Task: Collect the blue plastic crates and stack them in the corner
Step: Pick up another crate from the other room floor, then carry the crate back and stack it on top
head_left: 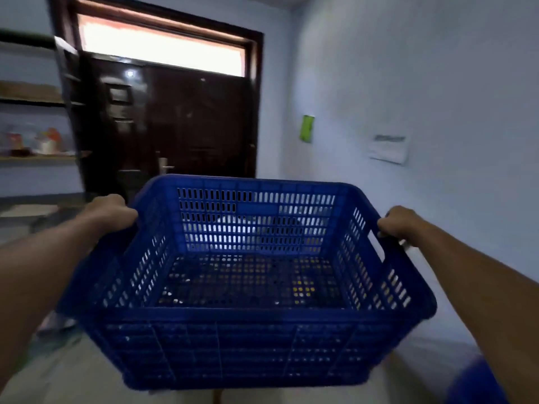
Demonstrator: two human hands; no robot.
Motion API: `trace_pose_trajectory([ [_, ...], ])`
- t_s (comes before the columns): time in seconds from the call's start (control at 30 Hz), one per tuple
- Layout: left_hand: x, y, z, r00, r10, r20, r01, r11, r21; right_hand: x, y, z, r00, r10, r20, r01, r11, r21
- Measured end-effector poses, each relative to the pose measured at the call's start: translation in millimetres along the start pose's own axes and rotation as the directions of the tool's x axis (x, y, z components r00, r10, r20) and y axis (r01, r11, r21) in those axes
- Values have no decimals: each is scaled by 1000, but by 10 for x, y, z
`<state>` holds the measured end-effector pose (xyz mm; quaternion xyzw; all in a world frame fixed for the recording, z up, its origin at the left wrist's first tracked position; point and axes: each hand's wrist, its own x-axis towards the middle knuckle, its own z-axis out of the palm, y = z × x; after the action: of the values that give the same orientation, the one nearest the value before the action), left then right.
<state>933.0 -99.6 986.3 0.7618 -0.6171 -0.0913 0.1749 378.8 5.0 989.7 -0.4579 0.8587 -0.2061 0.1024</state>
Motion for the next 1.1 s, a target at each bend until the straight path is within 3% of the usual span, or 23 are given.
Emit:
trace_pose_trajectory([
  [0.13, -228, 1091, 504, 985, 158, 66, -154, 986, -61, -345, 1165, -554, 982, 166, -93, -167, 986, -6],
  [0.3, -810, 2562, 1099, 917, 376, 135, -369, 926, -73, -837, 2684, -1190, 914, 373, -158, -374, 927, 23],
  [0.57, -1947, 4880, 2268, 676, 683, 277, -686, 720, -105, -1687, 4833, -2117, 747, 598, -290, -593, 797, 116],
  [0.83, -3100, 6439, 3211, 515, 790, 333, -750, 604, -271, -2209, 6176, -2566, 562, 732, -385, -741, 652, 160],
  [1.1, -3519, 7653, 4163, 421, 818, 392, -801, 538, -261, -1943, 7250, -2462, 443, 836, -325, -834, 517, 192],
])
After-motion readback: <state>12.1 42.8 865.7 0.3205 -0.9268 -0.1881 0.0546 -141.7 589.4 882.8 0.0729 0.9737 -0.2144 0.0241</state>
